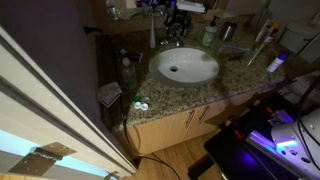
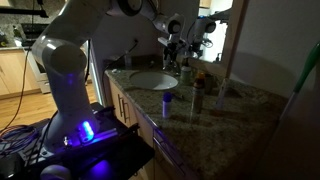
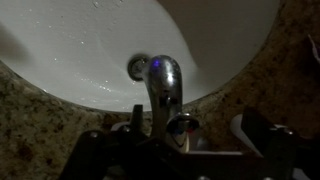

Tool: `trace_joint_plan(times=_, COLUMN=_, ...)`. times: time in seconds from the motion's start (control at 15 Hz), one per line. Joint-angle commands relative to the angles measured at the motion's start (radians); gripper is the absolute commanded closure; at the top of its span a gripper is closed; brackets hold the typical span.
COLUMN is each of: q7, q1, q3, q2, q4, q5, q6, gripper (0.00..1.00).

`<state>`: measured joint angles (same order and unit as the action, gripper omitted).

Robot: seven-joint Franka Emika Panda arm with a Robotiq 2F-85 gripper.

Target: Push the tap lever down then pull it up

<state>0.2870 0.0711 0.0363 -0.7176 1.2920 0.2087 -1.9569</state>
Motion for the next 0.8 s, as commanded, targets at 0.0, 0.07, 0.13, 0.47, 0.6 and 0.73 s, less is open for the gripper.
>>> trace_joint_plan(times=0.0, q7=-0.006, q1=0.005, q3=-0.006, q2=0.000, q4=-0.012, q5=-0.030, q6=0.058, gripper=0.00)
trace_joint_plan(times=0.07, q7=0.008, q1=0.004, q3=-0.005, q2=-0.001, q4=-0.003, q5=-0.020, q6=0.021, gripper=0.00)
trace_joint_plan(times=0.13, q7=0.008, q1=0.004, q3=-0.005, q2=-0.001, q4=-0.003, q5=-0.020, q6=0.023, gripper=0.00)
trace_joint_plan(times=0.47, q7=0.014, q1=0.007, q3=-0.009, q2=0.000, q4=0.000, q5=-0.024, q6=0.008, gripper=0.46)
trace_joint_plan(times=0.6, q7=0.019, q1=0.009, q3=-0.011, q2=0.001, q4=0.002, q5=-0.027, q6=0.000, gripper=0.60)
trace_joint_plan(times=0.73, q7=0.029, q1=0.012, q3=-0.016, q2=0.002, q4=0.004, q5=-0.031, q6=-0.010, gripper=0.74)
